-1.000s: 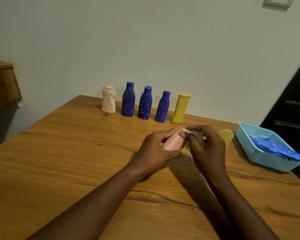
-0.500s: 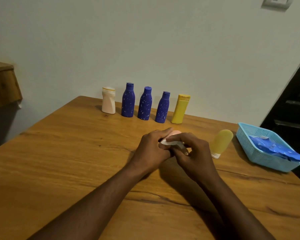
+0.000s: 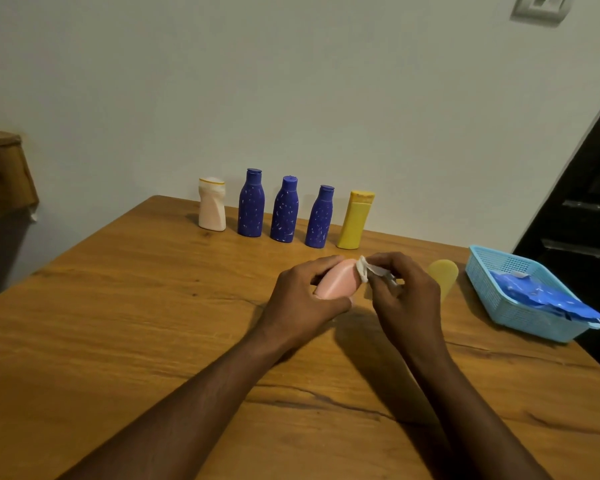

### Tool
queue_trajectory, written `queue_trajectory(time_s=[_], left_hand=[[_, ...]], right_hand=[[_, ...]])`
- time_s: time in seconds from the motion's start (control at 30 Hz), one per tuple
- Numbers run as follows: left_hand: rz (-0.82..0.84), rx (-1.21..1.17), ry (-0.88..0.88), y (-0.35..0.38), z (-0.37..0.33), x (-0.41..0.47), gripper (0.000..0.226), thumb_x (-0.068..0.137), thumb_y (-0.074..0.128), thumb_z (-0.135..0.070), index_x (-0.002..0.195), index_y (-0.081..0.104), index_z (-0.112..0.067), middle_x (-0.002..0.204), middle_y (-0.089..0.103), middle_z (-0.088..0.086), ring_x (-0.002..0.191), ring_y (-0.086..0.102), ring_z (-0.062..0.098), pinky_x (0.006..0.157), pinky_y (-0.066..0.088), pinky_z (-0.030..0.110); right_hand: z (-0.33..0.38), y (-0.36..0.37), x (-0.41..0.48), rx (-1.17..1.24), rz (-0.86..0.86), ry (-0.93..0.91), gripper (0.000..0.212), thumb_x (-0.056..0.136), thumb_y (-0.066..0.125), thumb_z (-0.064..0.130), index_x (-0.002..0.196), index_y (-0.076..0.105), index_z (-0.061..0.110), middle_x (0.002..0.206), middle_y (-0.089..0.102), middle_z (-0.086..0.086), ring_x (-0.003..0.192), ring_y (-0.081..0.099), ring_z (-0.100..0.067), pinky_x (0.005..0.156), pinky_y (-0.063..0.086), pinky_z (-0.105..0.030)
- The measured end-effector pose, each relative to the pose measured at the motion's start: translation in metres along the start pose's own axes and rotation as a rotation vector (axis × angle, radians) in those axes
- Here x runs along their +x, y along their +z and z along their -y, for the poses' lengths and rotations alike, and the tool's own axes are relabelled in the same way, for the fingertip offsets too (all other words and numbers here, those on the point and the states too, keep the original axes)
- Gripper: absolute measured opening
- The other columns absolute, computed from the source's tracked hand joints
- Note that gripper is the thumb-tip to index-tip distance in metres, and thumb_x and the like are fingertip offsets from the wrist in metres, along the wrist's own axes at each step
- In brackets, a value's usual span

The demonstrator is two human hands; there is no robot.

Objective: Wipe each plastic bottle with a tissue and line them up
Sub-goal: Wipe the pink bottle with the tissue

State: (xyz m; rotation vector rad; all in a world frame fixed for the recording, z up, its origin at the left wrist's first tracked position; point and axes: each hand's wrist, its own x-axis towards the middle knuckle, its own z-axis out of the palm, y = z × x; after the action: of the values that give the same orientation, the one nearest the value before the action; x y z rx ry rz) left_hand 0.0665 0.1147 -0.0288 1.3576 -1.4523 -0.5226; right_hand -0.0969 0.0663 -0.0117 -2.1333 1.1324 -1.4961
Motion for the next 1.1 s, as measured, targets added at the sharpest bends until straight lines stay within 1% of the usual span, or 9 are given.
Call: queue_trajectory(time_s=[0.3, 0.37, 0.43, 0.53, 0.73, 0.87, 0.97, 1.03, 1.1], left_hand=[[-0.097, -0.122, -0.082, 0.000, -0.010, 0.000, 0.070, 0.078, 0.087, -0.031, 0.138, 0.052, -0.039, 0.137, 0.054, -0.012, 0.116, 0.057, 0.010, 0.083, 0.058, 0.028], [-0.099, -0.164, -0.116, 0.001, -0.015, -0.001, 0.067, 0.078, 0.088, -0.033, 0.133, 0.051, -0.042, 0.133, 0.054, -0.012, 0.113, 0.058, 0.010, 0.079, 0.064, 0.040], [-0.091, -0.236, -0.154, 0.003, -0.021, -0.002, 0.066, 0.077, 0.088, -0.031, 0.130, 0.051, -0.041, 0.126, 0.054, -0.013, 0.107, 0.060, 0.010, 0.067, 0.066, 0.044], [-0.095, -0.286, -0.185, 0.008, -0.024, -0.003, 0.069, 0.077, 0.089, -0.029, 0.133, 0.050, -0.038, 0.121, 0.053, -0.013, 0.103, 0.061, 0.009, 0.062, 0.066, 0.044], [-0.111, -0.246, -0.146, 0.032, -0.036, -0.001, 0.065, 0.079, 0.088, -0.029, 0.130, 0.049, -0.040, 0.126, 0.055, -0.010, 0.107, 0.061, 0.010, 0.069, 0.066, 0.040], [-0.126, -0.228, -0.166, 0.055, -0.038, 0.007, 0.064, 0.079, 0.088, -0.029, 0.130, 0.049, -0.038, 0.128, 0.056, -0.006, 0.110, 0.061, 0.017, 0.069, 0.066, 0.044], [-0.138, -0.236, -0.175, 0.072, -0.040, 0.016, 0.062, 0.081, 0.087, -0.027, 0.128, 0.048, -0.037, 0.124, 0.055, -0.006, 0.104, 0.061, 0.014, 0.067, 0.066, 0.045], [-0.146, -0.237, -0.174, 0.080, -0.041, 0.022, 0.061, 0.081, 0.086, -0.026, 0.126, 0.047, -0.038, 0.121, 0.055, -0.007, 0.099, 0.060, 0.009, 0.064, 0.066, 0.043], [-0.143, -0.214, -0.164, 0.088, -0.041, 0.028, 0.060, 0.083, 0.085, -0.027, 0.128, 0.047, -0.038, 0.121, 0.054, -0.007, 0.097, 0.060, 0.009, 0.064, 0.066, 0.041]], right_hand=[[-0.002, -0.001, 0.000, 0.160, 0.055, 0.196, 0.023, 0.093, 0.057, 0.013, 0.087, 0.077, 0.021, 0.089, 0.072, 0.012, 0.086, 0.063, -0.003, 0.073, 0.053, -0.026], [-0.005, -0.005, 0.002, 0.122, 0.064, 0.204, 0.023, 0.092, 0.058, 0.014, 0.086, 0.079, 0.021, 0.089, 0.071, 0.010, 0.085, 0.063, -0.002, 0.074, 0.053, -0.029], [-0.004, -0.014, 0.002, 0.073, 0.097, 0.188, 0.023, 0.092, 0.058, 0.013, 0.090, 0.079, 0.022, 0.094, 0.071, 0.010, 0.088, 0.062, -0.001, 0.076, 0.052, -0.025], [-0.001, -0.026, -0.008, 0.034, 0.156, 0.172, 0.022, 0.094, 0.059, 0.014, 0.101, 0.078, 0.024, 0.101, 0.069, 0.013, 0.094, 0.061, 0.003, 0.080, 0.048, -0.018], [-0.014, -0.053, -0.043, -0.074, 0.183, 0.104, 0.031, 0.091, 0.060, 0.012, 0.115, 0.074, 0.026, 0.107, 0.068, 0.013, 0.100, 0.063, -0.001, 0.087, 0.053, -0.025], [-0.021, -0.061, -0.058, -0.085, 0.133, 0.126, 0.037, 0.088, 0.059, 0.005, 0.115, 0.073, 0.027, 0.111, 0.067, 0.017, 0.105, 0.059, 0.006, 0.089, 0.044, -0.012], [-0.029, -0.063, -0.065, -0.073, 0.095, 0.187, 0.044, 0.087, 0.059, 0.000, 0.120, 0.071, 0.026, 0.109, 0.063, 0.025, 0.106, 0.054, 0.017, 0.089, 0.039, -0.001], [-0.033, -0.063, -0.064, -0.036, 0.066, 0.227, 0.045, 0.087, 0.060, 0.001, 0.123, 0.069, 0.027, 0.112, 0.064, 0.024, 0.107, 0.055, 0.016, 0.089, 0.041, -0.003], [-0.036, -0.063, -0.062, -0.021, 0.032, 0.244, 0.045, 0.088, 0.064, 0.007, 0.126, 0.067, 0.030, 0.117, 0.066, 0.020, 0.106, 0.060, 0.009, 0.090, 0.049, -0.014]])
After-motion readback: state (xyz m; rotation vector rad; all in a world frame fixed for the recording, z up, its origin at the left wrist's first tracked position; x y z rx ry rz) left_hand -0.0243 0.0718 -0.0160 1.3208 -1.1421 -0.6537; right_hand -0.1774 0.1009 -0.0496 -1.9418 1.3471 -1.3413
